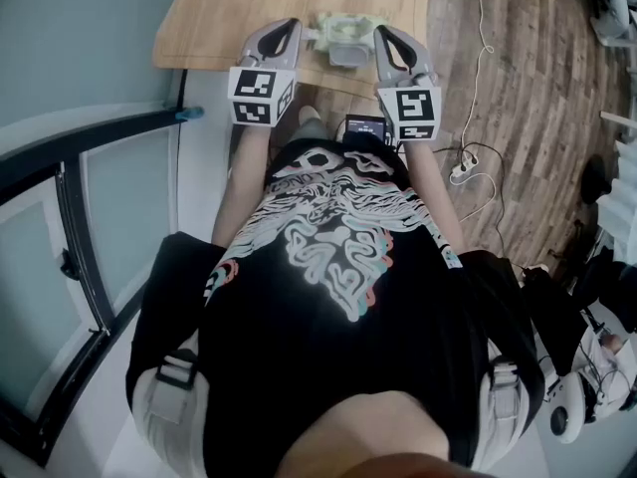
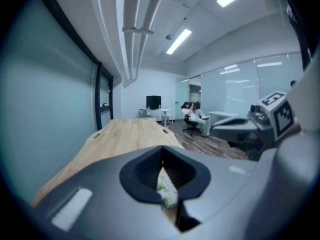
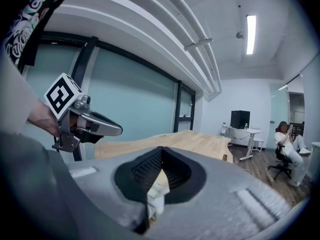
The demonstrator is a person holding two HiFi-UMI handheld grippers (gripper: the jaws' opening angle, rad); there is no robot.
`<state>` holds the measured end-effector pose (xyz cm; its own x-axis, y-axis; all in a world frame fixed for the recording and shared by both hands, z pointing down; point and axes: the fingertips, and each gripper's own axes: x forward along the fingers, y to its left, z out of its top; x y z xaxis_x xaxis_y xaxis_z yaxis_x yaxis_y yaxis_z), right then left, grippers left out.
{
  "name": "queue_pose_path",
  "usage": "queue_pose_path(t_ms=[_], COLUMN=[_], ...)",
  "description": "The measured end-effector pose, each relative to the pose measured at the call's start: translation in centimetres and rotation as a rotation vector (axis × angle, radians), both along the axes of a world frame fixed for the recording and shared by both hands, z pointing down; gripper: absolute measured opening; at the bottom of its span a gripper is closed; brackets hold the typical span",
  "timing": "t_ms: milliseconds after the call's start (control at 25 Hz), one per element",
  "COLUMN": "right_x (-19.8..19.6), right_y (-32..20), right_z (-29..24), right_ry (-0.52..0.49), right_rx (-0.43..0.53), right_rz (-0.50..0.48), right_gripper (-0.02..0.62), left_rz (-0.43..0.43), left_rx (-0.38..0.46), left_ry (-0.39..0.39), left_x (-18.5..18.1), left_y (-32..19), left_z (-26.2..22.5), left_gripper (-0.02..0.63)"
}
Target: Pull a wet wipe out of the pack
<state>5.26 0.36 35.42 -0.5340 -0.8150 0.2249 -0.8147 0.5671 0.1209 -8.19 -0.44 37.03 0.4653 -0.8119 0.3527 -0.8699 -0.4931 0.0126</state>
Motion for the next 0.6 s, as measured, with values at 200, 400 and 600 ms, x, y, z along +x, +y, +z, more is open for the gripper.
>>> queue_pose_path(t_ms=[200,400,600], right_x=[0.09,0.40,0.71], right_y=[-0.58,-0.86,-0.69], right_z=[-0.34,-0.48,-0.37], right_ry=[-0.007,-0.007,-0.001], right_rx=[0.006,0.011,0.015], right_rz=[-0.003,0.007,0.017], right_gripper=[-0.002,-0.002,-0.002], left_rz=[0.006,-0.008,-0.009], left_rx=[0.028,0.026,0.027], left_ry=[0.011,0.025,0.015], left_x=[0.17,-0.22,-0.17], left_y=[-0.27,-0.50,-0.39], left_z=[-0.73,-0.65,-0.30], left_gripper=[-0.011,-0.011,-0.011])
